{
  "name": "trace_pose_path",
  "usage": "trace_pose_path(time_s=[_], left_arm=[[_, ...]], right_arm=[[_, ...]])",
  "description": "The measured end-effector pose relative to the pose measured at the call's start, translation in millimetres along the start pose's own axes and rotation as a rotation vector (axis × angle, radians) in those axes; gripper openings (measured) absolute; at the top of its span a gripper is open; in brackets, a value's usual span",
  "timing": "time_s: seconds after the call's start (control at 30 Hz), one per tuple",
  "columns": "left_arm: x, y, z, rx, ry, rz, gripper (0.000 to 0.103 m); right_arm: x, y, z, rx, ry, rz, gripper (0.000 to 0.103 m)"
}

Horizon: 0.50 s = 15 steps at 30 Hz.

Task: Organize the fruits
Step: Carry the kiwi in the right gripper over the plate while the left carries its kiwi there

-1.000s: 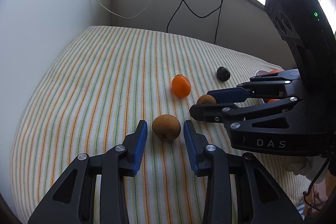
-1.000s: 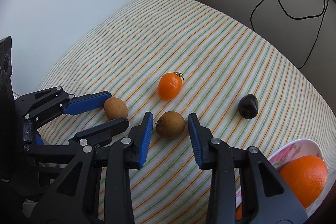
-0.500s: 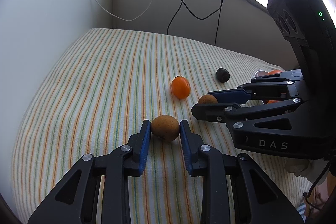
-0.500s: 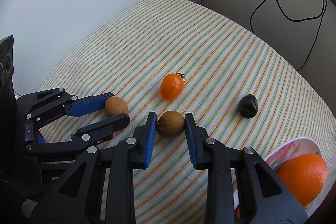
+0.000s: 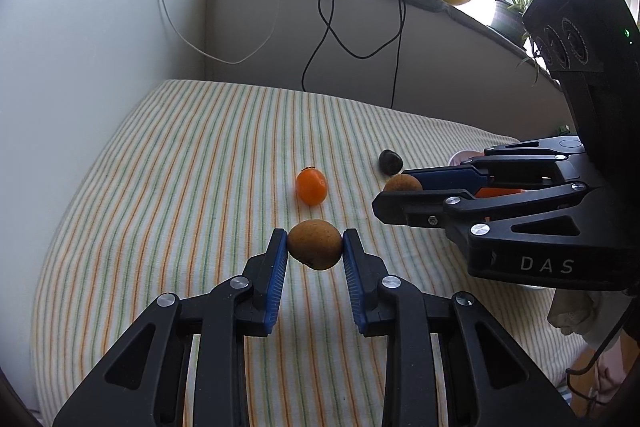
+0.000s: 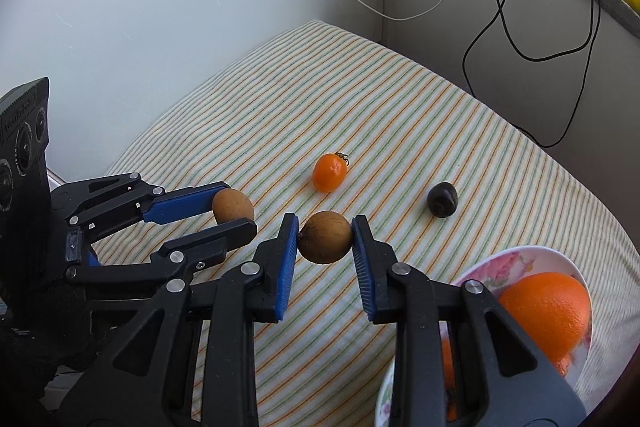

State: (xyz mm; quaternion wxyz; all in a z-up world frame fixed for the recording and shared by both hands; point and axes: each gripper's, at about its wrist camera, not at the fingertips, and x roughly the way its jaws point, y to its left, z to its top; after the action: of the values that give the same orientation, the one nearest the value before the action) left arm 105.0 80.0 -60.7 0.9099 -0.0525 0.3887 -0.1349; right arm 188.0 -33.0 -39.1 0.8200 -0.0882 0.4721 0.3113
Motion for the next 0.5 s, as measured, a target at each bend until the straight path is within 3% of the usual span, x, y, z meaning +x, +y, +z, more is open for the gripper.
trace_pose_path(time_s=[0.5], left_arm=[[-7, -53, 6, 0.051, -0.015, -0.049, 0.026]], right_arm=[[-74, -37, -27, 0.072, -0.106, -0.024, 0.028]])
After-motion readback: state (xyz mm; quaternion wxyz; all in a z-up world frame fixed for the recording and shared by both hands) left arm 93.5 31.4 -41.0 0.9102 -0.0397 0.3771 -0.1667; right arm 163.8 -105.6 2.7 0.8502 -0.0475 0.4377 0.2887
